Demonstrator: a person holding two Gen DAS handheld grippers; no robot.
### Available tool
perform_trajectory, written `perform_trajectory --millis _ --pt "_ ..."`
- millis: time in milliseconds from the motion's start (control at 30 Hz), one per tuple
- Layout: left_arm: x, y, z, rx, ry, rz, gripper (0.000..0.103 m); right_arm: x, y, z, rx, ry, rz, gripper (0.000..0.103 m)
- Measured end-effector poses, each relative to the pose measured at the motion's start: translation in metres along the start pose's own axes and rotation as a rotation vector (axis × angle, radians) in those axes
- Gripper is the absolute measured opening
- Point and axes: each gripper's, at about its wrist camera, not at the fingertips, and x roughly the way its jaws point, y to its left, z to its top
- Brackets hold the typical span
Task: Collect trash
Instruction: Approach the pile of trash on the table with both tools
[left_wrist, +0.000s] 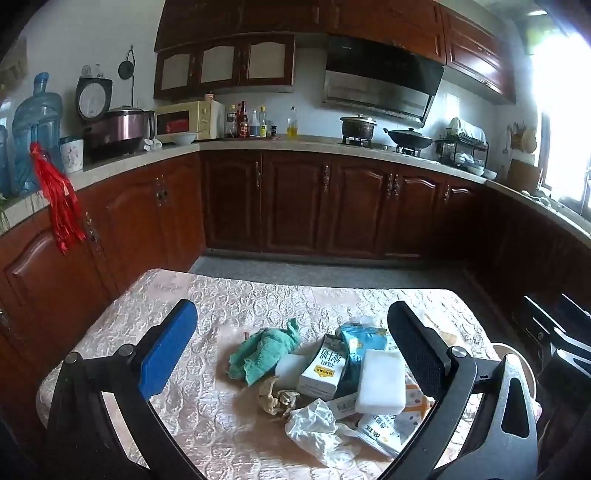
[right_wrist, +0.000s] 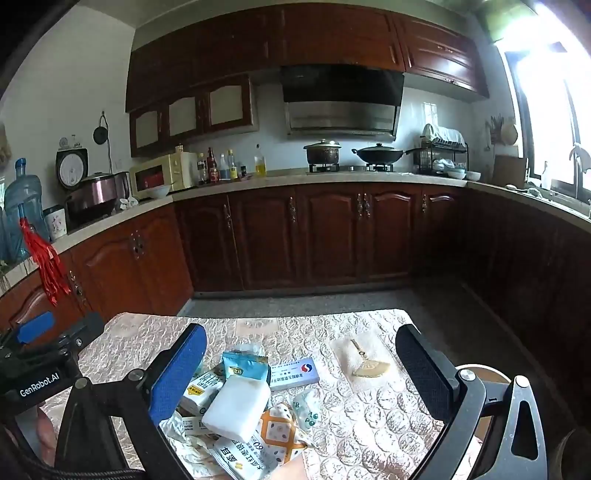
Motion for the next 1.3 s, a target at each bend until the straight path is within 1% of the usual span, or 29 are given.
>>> perform_trajectory --millis 100,167,200,267,300,667,800,1300 --pt "0.001 -0.001 -0.002 0.002 0.000 0.001 0.102 -0.001 -0.004 0.000 0.001 -0.006 0.002 0.101" --pt "0.000 -0.002 -0.003 0.000 0.000 -0.001 0.102 0.005 -0.003 -0.001 -0.002 -0.007 -0.004 0.101" --pt "0.001 -0.002 -0.003 -0.003 0.001 -0.003 0.102 0.005 -0.003 0.005 -0.004 -0.003 -0.004 0.101" --pt "0.001 -0.002 -0.004 -0.007 0.001 -0.003 0.102 -0.001 -0.003 0.002 -0.013 -0.007 -0.005 0.102" --pt "0.002 -0.002 -0.005 -0.008 0.001 -0.003 0.102 0.004 -0.004 0.002 -0.008 -0.001 -0.007 0.102" --pt "0.001 -0.001 -0.006 -0.011 -0.001 -0.006 0.102 0.002 -0.010 0.011 0.011 0.011 -0.002 0.102" --pt "0.002 -0.002 -0.008 -0.009 -0.001 -0.008 0.102 0.006 -0.010 0.006 0.009 0.007 -0.005 0.102" --pt "0.002 -0.004 -0.011 -0.012 0.003 -0.015 0.102 0.006 -0.011 0.005 -0.007 0.003 -0.016 0.102"
